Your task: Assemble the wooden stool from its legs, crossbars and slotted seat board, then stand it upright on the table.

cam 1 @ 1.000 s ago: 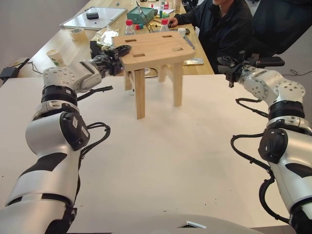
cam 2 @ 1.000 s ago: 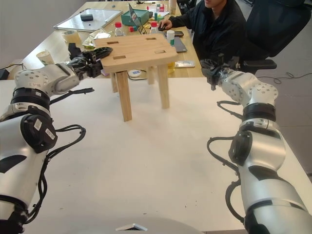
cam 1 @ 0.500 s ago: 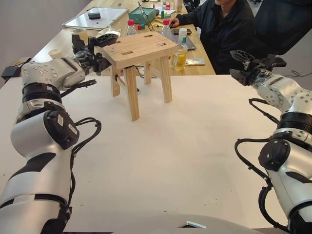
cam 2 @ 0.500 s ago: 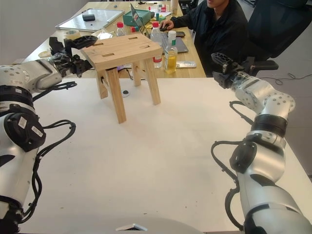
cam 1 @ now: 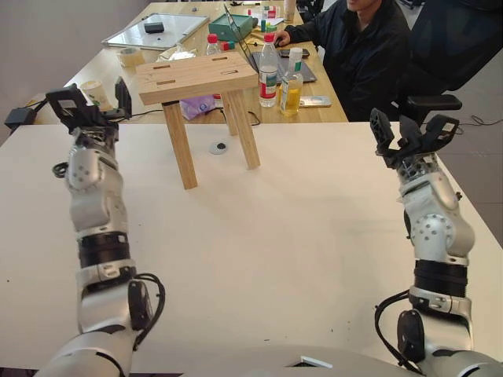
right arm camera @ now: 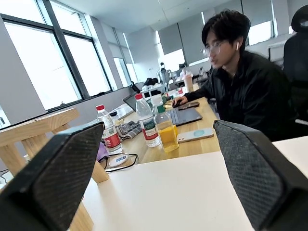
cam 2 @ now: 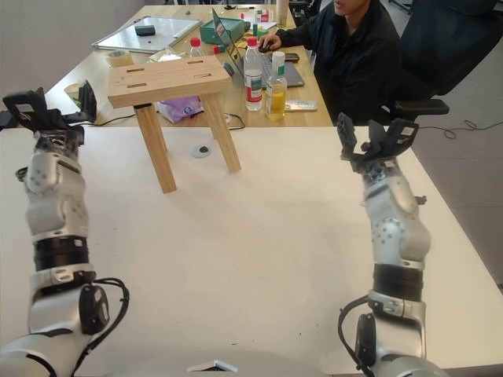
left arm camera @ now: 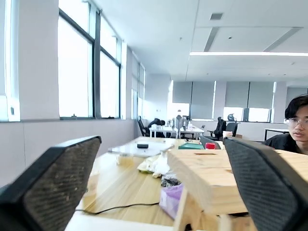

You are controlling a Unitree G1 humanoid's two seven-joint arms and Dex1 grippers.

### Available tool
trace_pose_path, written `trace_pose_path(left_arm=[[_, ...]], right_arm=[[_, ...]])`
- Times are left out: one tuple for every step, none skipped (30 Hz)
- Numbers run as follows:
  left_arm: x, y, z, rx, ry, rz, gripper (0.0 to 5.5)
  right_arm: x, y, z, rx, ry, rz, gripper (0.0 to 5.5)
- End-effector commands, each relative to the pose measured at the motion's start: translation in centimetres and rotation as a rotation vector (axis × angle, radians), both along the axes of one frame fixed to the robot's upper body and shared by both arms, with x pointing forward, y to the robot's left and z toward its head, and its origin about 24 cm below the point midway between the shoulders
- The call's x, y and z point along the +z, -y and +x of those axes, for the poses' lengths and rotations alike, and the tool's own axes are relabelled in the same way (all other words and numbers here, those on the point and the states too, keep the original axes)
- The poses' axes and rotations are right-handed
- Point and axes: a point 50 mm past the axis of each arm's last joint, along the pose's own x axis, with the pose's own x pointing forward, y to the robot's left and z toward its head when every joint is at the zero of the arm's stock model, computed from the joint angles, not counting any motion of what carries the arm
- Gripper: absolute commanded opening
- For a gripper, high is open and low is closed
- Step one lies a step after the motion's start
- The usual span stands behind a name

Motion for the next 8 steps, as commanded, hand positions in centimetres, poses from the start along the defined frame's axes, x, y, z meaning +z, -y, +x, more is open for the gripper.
trace_pose_path(left_arm=[[-1.3,1.7,-0.8,-0.001,0.018,0.024,4.68],[-1.2,2.0,-1.0,-0.005,0.032,0.03,4.68],[-1.1,2.2,-1.2,-0.01,0.045,0.034,4.68],[-1.1,2.4,-1.3,-0.015,0.046,0.034,4.68],[-1.1,2.5,-1.3,-0.015,0.05,0.038,4.68],[-1.1,2.7,-1.3,-0.02,0.048,0.034,4.68],[-1.1,2.8,-1.4,-0.018,0.053,0.034,4.68],[-1.1,3.0,-1.4,-0.022,0.052,0.028,4.68]], right_arm=[[-1.1,-1.2,-0.5,-0.023,0.028,-0.031,4.18],[-1.1,-1.4,-0.7,-0.02,0.045,-0.025,4.18],[-1.0,-1.6,-0.9,-0.02,0.059,-0.027,4.18],[-1.0,-1.6,-1.0,-0.02,0.068,-0.03,4.18],[-1.1,-1.7,-1.1,-0.019,0.071,-0.036,4.18],[-1.0,-1.8,-1.0,-0.015,0.079,-0.046,4.18],[-1.0,-1.9,-1.0,-0.012,0.085,-0.051,4.18],[-0.9,-2.0,-0.9,-0.009,0.09,-0.054,4.18]])
